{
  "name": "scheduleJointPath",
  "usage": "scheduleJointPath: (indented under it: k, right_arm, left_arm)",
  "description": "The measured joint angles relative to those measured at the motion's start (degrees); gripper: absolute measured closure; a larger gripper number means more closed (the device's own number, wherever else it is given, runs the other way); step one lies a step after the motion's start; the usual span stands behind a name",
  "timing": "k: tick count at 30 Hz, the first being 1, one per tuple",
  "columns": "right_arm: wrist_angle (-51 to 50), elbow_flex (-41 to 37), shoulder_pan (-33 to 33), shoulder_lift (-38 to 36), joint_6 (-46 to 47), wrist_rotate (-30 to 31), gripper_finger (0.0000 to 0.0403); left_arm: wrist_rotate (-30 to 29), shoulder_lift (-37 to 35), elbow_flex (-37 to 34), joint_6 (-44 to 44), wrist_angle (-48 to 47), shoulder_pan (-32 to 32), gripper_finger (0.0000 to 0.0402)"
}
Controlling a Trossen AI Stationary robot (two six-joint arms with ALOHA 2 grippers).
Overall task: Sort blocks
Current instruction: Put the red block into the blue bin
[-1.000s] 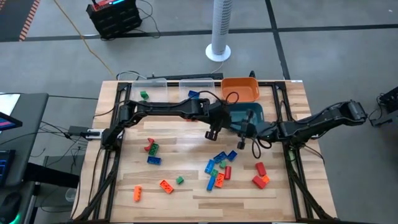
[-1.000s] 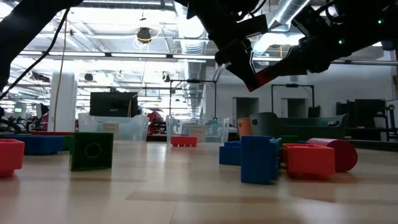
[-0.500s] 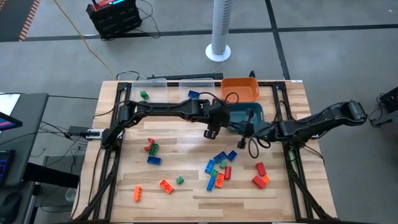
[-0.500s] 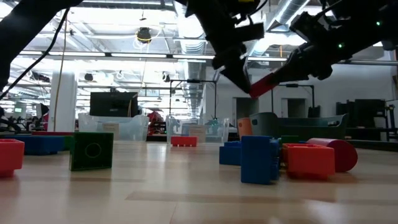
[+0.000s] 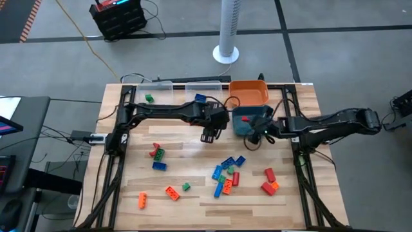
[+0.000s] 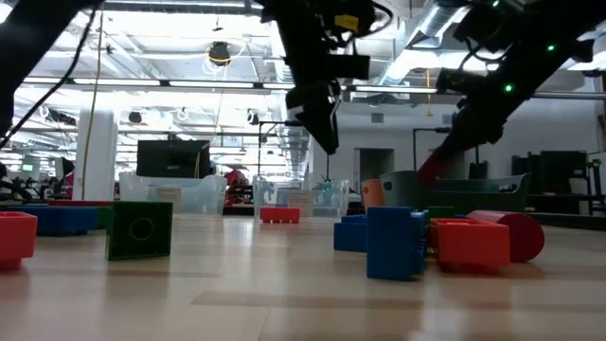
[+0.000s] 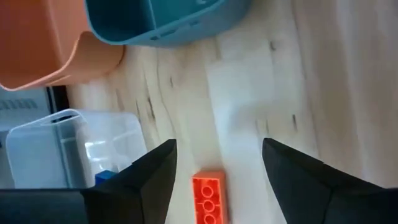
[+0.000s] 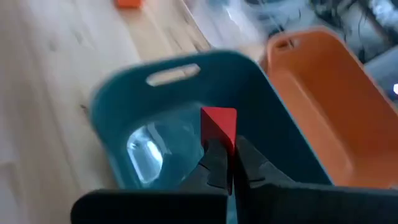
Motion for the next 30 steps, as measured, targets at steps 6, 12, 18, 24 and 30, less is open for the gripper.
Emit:
scheduleJointPath:
  k: [6, 12, 18, 24, 30]
  right_arm:
    - [-0.2, 0.0, -6.0, 0.0, 0.0, -10.5, 0.0392]
    - [-0.6, 0.0, -9.6, 1.3, -1.3, -16.2, 0.0392]
    - [-0.3, 0.0, -10.3, 2.0, -2.9, -16.4, 0.0364]
    - [-2.9, 0.7, -10.3, 1.9, -2.6, -16.4, 0.0272]
    - [-9.1, 6.7, -8.5, 1.5, 1.9, -16.0, 0.0200]
  left_arm:
    - [0.0, -12.3, -20.1, -2.2, 14.6, -1.6, 0.0179]
    - [-3.1, -25.1, -36.0, -8.7, 20.7, -2.8, 0.0180]
    - [-3.5, -34.2, -44.4, -15.2, 19.6, -2.8, 0.0180]
    - [-3.3, -38.1, -49.4, -17.8, 15.8, -2.8, 0.0180]
    - [1.8, -38.7, -50.2, -22.2, 7.5, -2.9, 0.0180]
